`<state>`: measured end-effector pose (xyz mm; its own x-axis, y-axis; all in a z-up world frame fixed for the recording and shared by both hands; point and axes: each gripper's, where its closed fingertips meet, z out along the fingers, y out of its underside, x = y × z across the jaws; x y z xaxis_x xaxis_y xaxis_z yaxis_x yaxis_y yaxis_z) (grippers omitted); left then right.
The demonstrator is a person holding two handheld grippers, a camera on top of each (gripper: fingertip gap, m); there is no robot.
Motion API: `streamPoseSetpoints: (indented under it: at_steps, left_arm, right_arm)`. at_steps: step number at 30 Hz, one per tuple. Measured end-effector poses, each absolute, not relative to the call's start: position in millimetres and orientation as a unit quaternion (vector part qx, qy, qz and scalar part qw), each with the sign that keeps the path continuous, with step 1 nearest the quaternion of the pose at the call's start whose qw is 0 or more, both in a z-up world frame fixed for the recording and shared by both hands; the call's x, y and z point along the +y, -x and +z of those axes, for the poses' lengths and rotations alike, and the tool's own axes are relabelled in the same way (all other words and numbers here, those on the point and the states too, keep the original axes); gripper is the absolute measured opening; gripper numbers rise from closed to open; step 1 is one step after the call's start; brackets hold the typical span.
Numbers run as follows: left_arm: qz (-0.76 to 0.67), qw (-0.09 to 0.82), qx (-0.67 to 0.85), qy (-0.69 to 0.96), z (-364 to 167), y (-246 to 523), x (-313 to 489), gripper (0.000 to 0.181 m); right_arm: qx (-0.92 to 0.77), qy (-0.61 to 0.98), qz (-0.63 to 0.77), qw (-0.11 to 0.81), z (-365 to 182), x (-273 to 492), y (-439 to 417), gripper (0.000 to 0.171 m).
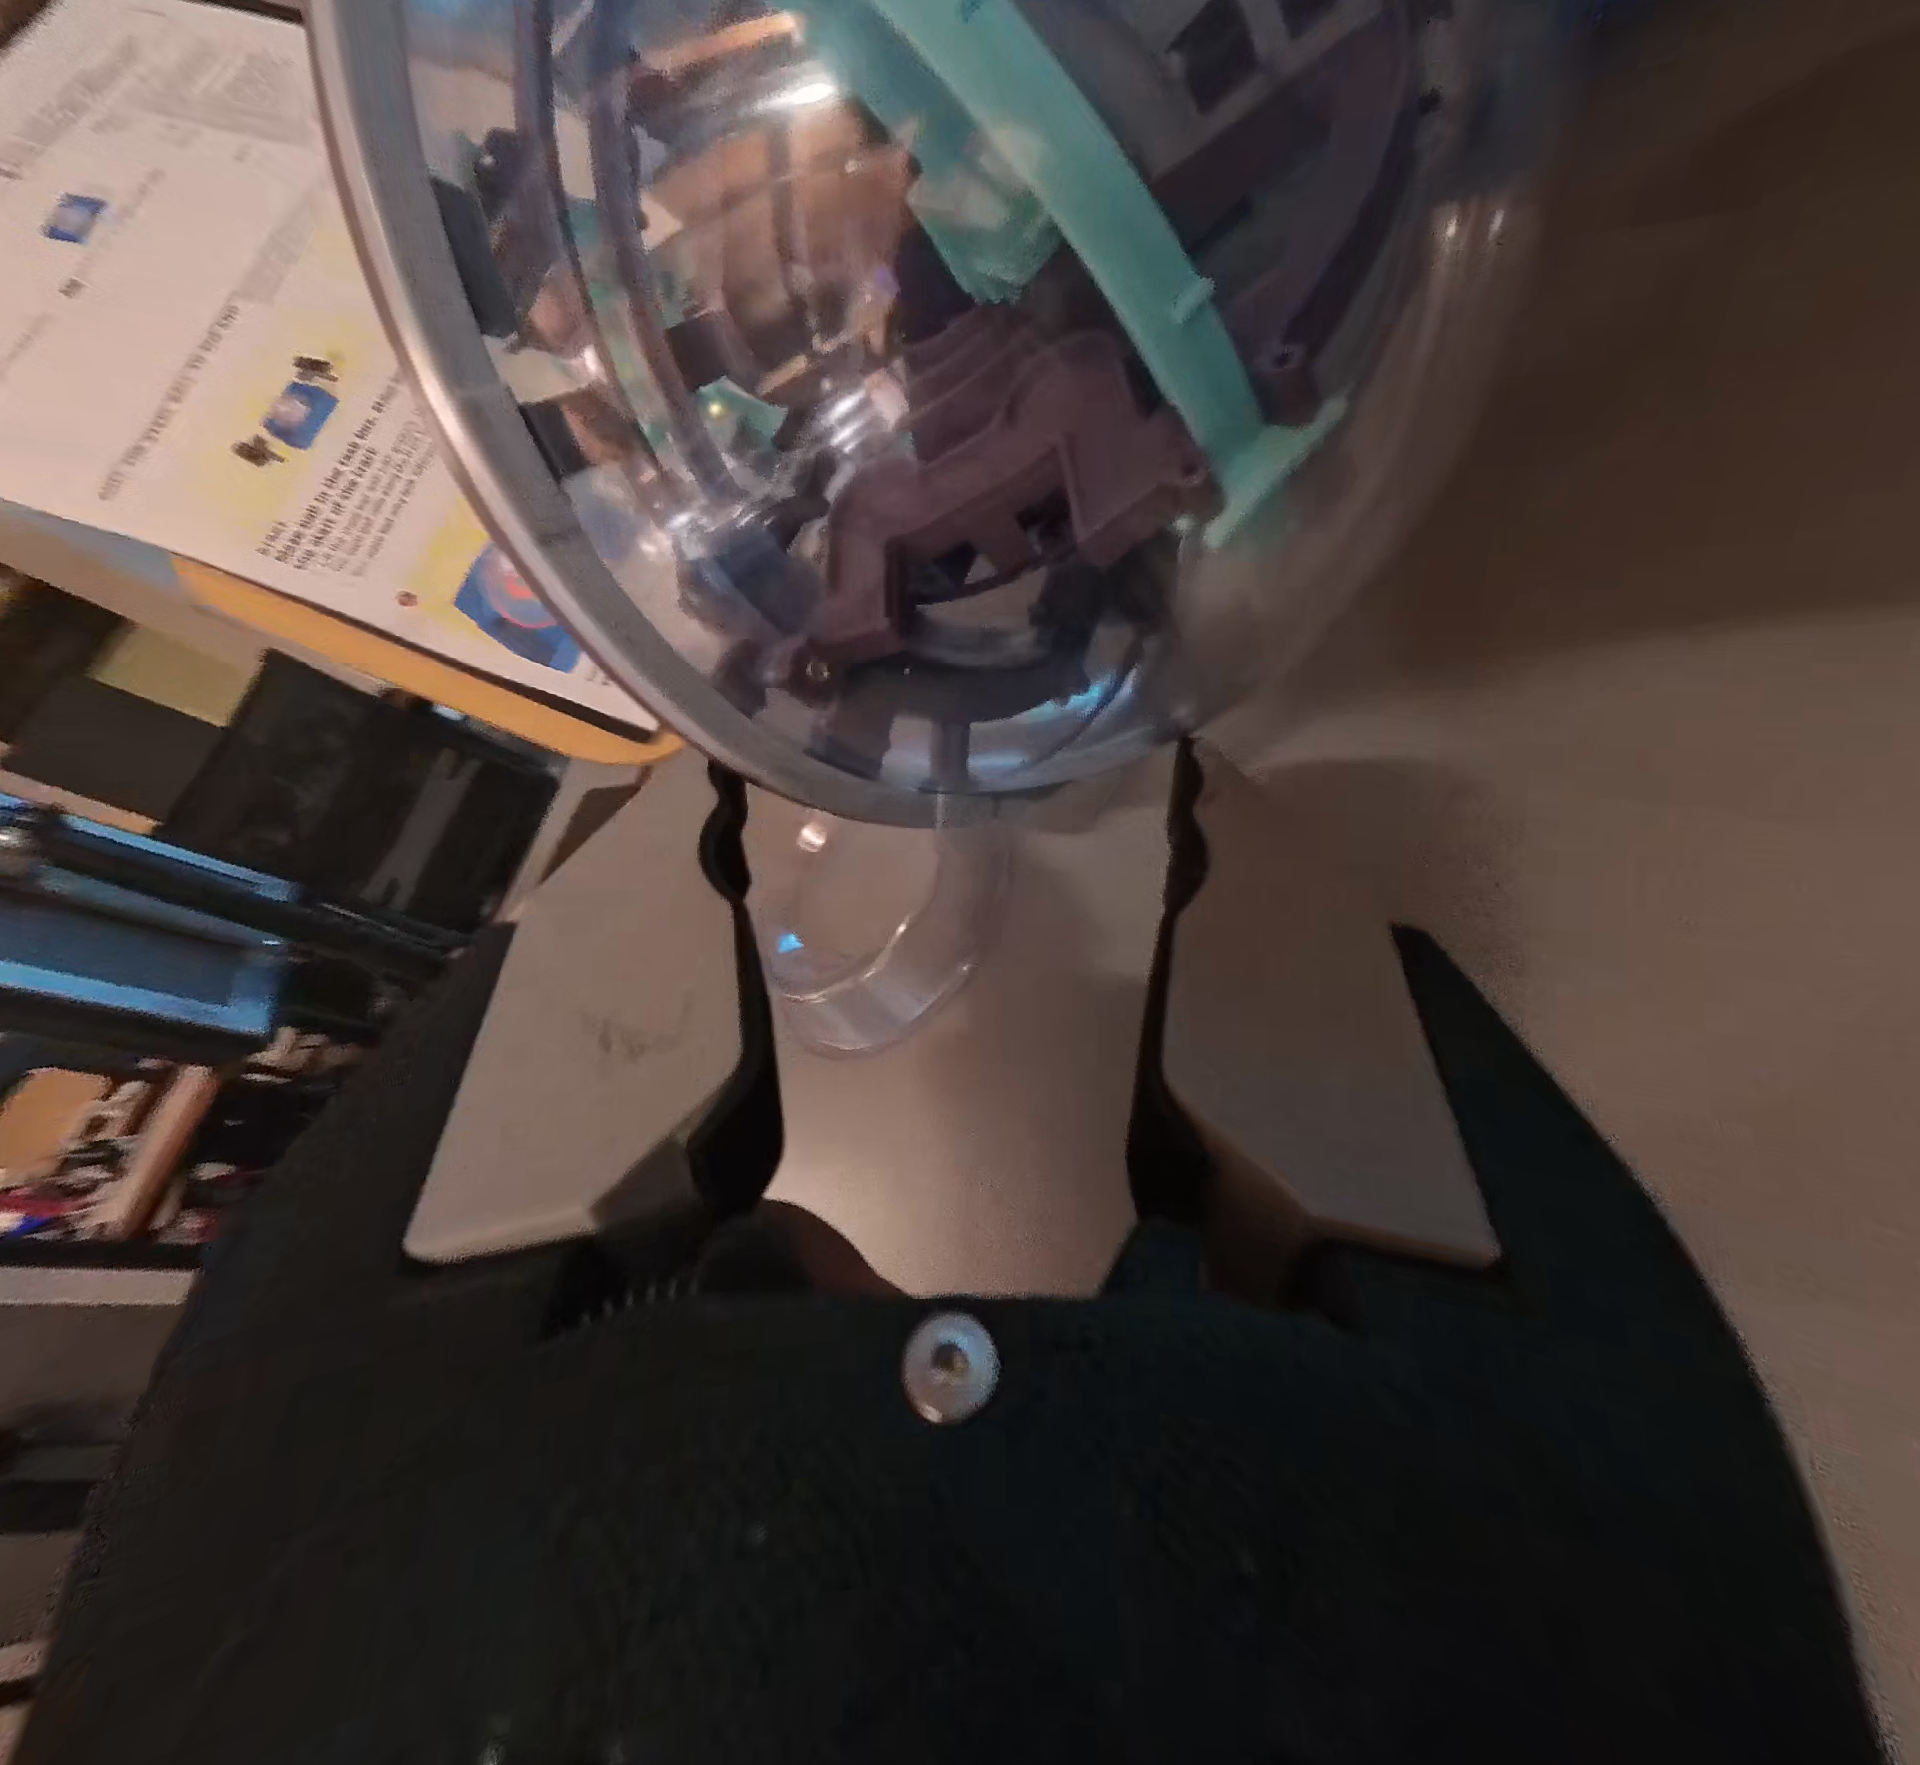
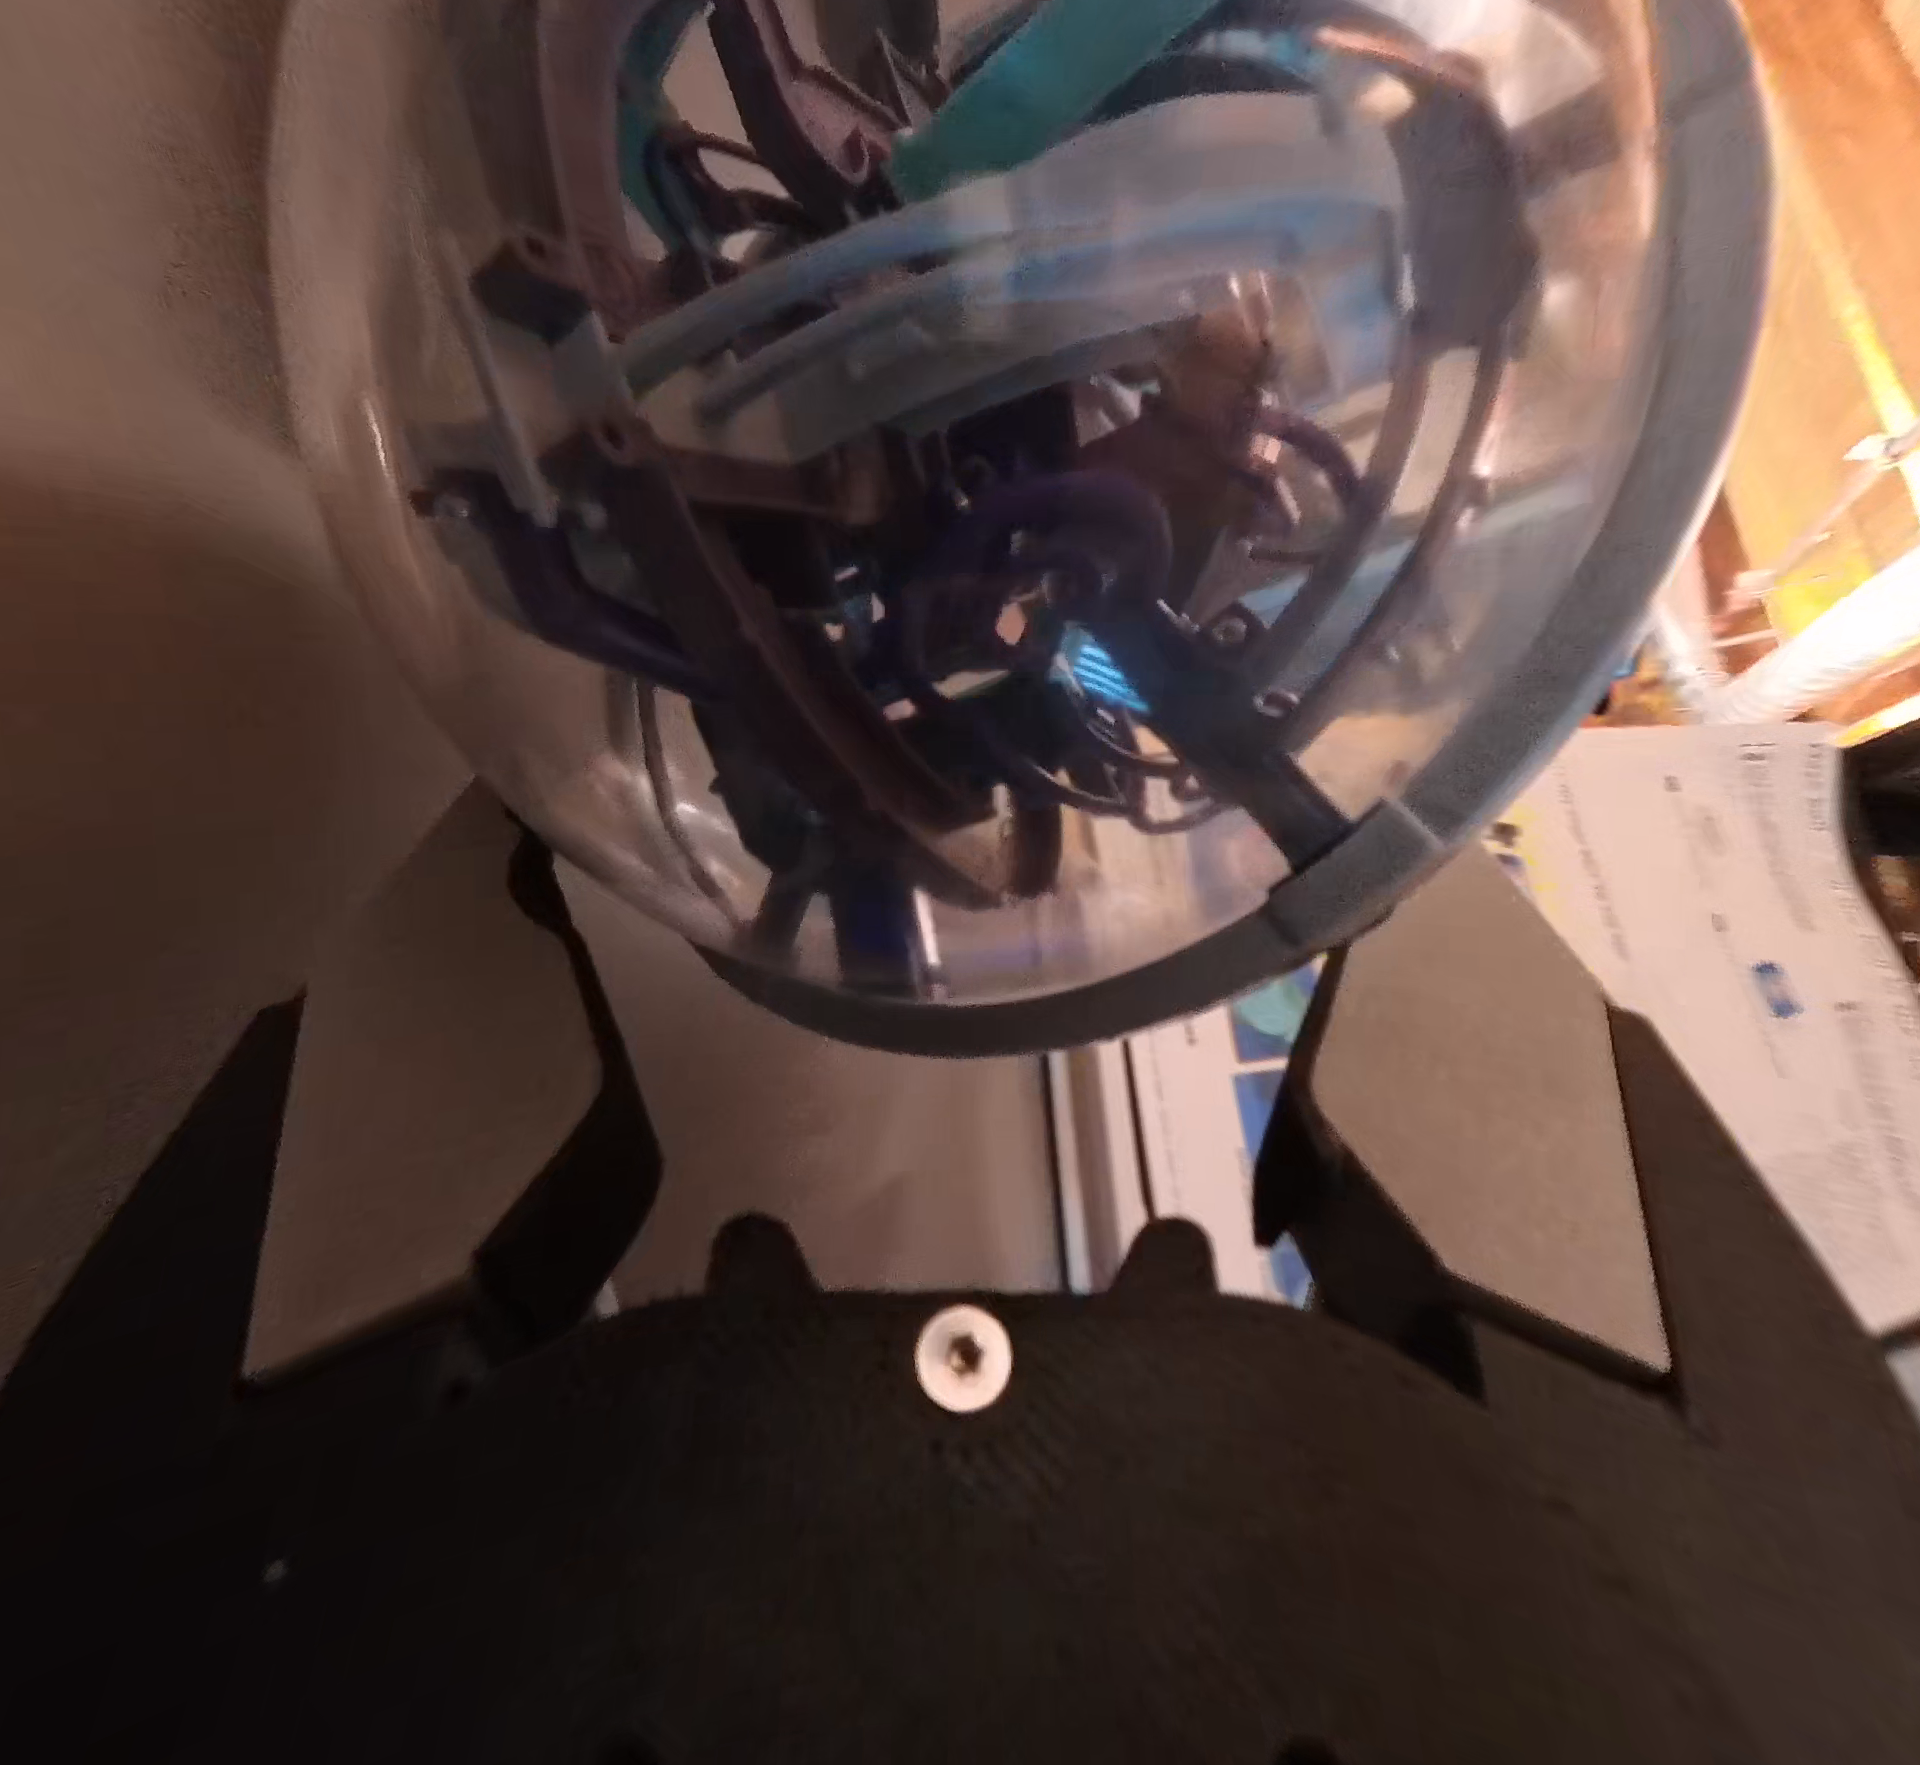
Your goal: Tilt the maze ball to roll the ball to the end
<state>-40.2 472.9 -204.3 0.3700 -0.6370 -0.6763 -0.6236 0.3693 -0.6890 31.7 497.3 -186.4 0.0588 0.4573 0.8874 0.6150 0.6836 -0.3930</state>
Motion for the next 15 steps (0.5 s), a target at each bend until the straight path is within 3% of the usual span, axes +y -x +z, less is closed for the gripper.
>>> streamPoseSetpoints:
  at_steps: [9, 15]
  left_arm:
    - [0.037, 0.61, 0.558, 0.561, -211.3, 40.0, 477.2, 0.076]
    - [-0.055, 0.582, 0.544, 0.601, -219.6, 36.4, 471.8, 0.072]
  right_arm:
    - [-0.682, 0.384, -0.113, 0.612, -190.7, 503.8, -36.6, 0.149]
    - [-0.68, 0.468, 0.007, 0.564, -213.3, 504.3, -38.2, 0.146]
